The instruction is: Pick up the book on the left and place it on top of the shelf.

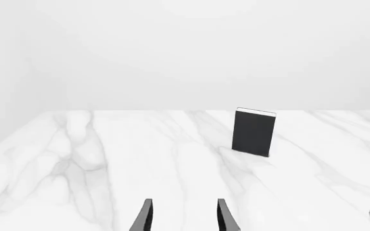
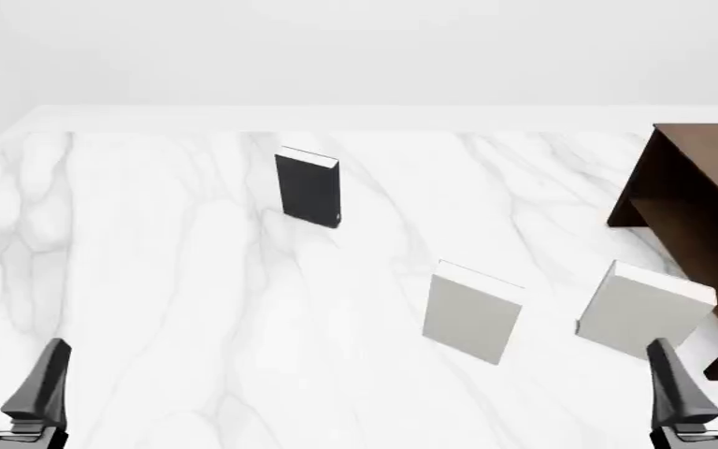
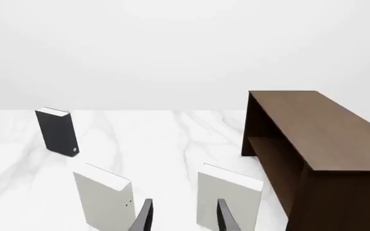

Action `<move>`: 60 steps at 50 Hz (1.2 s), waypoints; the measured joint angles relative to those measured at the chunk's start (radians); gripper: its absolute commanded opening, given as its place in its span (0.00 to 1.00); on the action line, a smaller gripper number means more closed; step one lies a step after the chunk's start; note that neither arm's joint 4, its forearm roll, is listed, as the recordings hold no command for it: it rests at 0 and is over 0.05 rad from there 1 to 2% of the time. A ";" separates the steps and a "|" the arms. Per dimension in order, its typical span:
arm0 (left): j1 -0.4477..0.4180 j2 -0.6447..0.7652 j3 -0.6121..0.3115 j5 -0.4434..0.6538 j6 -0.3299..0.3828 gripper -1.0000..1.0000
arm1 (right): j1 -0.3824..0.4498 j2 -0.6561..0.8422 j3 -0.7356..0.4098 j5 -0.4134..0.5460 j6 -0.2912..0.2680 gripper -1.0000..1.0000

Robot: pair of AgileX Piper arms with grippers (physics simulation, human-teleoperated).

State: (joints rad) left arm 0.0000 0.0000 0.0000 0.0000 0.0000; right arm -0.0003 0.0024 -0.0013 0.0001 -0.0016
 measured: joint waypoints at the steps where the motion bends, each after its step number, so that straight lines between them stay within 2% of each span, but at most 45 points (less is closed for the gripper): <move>1: 0.000 0.000 0.000 0.000 0.000 1.00 | 0.000 0.001 0.000 0.000 0.000 1.00; 11: 0.000 0.000 0.000 0.000 0.000 1.00 | -0.013 0.000 -0.028 -0.002 0.009 1.00; 24: 0.000 0.000 0.000 0.000 0.000 1.00 | 0.050 0.022 -0.205 0.086 -0.023 1.00; 27: 0.000 0.000 0.000 0.000 0.000 1.00 | 0.077 0.054 -0.265 0.114 -0.046 1.00; 33: 0.000 0.000 0.000 0.000 0.000 1.00 | 0.153 0.226 -0.458 0.172 -0.115 1.00; 39: 0.000 0.000 0.000 0.000 0.000 1.00 | 0.197 0.330 -0.573 0.205 -0.149 1.00; 48: 0.000 0.000 0.000 0.000 0.000 1.00 | 0.234 0.425 -0.671 0.233 -0.175 1.00; 60: 0.000 0.000 0.000 0.000 0.000 1.00 | 0.274 0.521 -0.732 0.246 -0.201 1.00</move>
State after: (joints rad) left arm 0.0000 0.0000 0.0000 0.0000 0.0000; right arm 0.2735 0.5232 -0.7331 0.2464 -0.2025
